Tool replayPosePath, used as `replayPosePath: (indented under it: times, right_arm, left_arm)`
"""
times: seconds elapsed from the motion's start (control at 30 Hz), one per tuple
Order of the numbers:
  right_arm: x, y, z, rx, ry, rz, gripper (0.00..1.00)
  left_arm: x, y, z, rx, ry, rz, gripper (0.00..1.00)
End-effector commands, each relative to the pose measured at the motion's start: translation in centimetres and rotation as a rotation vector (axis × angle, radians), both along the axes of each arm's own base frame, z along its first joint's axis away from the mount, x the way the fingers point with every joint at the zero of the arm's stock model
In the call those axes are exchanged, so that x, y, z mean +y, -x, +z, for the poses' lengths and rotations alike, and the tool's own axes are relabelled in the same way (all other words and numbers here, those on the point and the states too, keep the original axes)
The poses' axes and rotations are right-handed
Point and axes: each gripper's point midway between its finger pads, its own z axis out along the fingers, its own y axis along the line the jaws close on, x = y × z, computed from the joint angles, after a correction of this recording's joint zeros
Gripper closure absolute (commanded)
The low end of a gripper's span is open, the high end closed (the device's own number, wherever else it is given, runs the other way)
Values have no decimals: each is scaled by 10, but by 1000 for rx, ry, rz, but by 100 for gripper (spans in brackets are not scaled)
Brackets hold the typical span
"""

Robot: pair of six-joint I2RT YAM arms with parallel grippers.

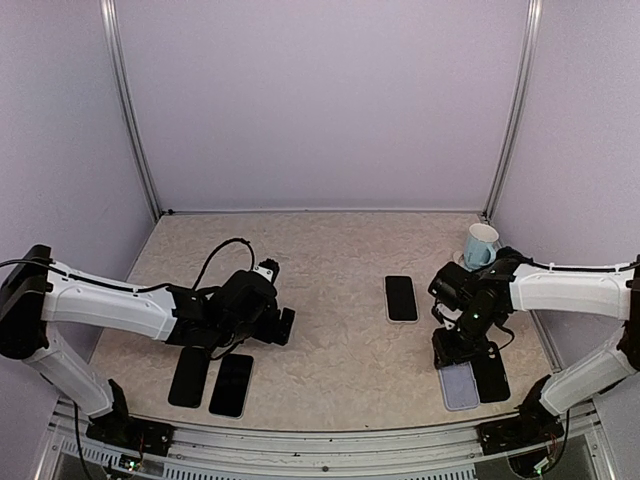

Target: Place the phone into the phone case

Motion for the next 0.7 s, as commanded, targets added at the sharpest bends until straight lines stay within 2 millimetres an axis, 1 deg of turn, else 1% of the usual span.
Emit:
replayPosePath:
  times: [0.0, 0.07, 0.1, 0.13, 0.2, 0.27, 0.33, 0.4, 0.47, 0.5, 0.53, 0.6, 0.67]
  right_arm:
    - [17, 12, -9, 34, -41, -30, 58]
    - [18, 17, -18, 56, -46, -27, 65]
    - [19, 18, -22, 59, -48, -27, 67]
    - [17, 18, -25, 59, -40, -31, 66]
    - [7, 19, -31, 54, 13, -41, 67]
    - [2, 21, -35, 64, 42, -46, 70]
    - [8, 20, -37, 62, 18, -41, 78]
    - [19, 19, -37, 60, -34, -35, 86]
    - [30, 16, -35, 47, -92, -30, 92]
    - [33, 13, -32, 28, -116, -41, 97]
    - [36, 10, -26, 5, -141, -53, 100]
    - [40, 2, -11, -41, -174, -79, 100]
    - [48, -7, 2, -74, -206, -85, 100]
  left_arm:
    - [11, 17, -7, 74, 8, 31, 1]
    - [14, 22, -6, 73, 1, 33, 1]
    - [15, 23, -6, 67, -7, 36, 1]
    - [17, 25, -4, 58, -15, 42, 1]
    - [20, 27, -2, 45, -22, 51, 1]
    - [22, 29, -1, 40, -19, 58, 1]
    - [21, 32, 0, 38, -11, 56, 1]
    - [21, 34, 0, 39, -4, 54, 1]
    - [22, 39, -6, 62, 2, 64, 1]
    - [22, 42, -10, 82, 6, 68, 1]
    - [22, 48, -15, 100, 4, 62, 1]
    - [27, 56, -22, 112, -5, 69, 1]
    - [33, 61, -28, 124, -7, 80, 1]
